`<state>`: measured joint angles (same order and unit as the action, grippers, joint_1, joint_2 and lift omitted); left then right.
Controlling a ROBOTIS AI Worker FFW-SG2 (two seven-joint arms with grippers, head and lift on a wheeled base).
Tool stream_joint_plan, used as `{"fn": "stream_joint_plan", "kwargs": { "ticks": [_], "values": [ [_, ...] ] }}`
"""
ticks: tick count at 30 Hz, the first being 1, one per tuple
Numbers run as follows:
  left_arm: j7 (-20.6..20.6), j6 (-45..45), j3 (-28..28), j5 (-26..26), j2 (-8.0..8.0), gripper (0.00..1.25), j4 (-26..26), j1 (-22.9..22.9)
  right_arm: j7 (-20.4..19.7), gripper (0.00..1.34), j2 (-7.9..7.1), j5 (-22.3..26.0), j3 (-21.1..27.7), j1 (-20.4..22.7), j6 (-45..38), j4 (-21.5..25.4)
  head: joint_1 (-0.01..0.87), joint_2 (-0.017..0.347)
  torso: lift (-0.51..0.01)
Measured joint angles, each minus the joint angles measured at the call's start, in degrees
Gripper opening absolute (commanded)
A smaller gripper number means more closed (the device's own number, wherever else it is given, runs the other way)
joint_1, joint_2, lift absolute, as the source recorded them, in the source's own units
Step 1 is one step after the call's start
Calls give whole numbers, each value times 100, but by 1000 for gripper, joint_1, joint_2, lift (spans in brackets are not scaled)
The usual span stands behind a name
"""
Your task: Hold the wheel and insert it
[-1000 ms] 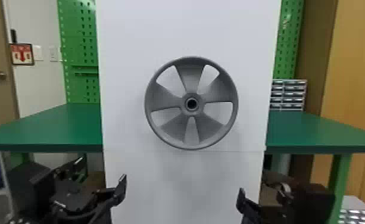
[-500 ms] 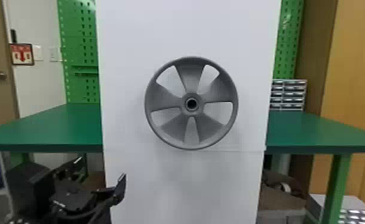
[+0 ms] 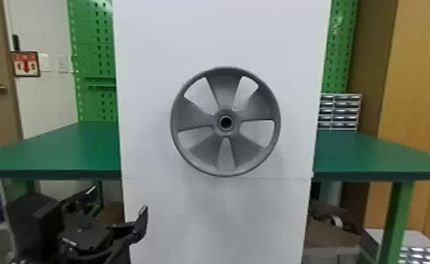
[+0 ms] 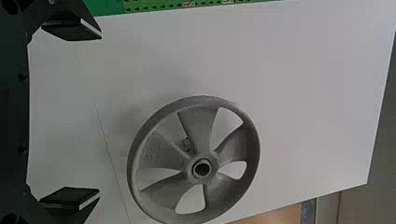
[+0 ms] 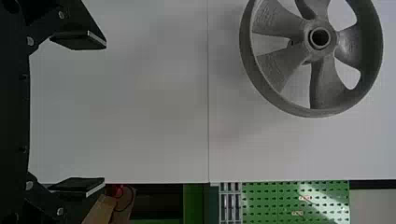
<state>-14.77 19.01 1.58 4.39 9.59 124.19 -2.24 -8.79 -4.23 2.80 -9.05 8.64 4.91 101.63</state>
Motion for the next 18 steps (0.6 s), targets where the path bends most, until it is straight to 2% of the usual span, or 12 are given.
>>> {"fn": "stream_joint_plan", "kwargs": {
  "ticks": [18],
  "values": [
    [0, -55, -18, 2, 0, 1147, -5, 4, 0, 1089, -4, -86, 31, -3, 278, -79, 210, 9, -442]
  ]
}}
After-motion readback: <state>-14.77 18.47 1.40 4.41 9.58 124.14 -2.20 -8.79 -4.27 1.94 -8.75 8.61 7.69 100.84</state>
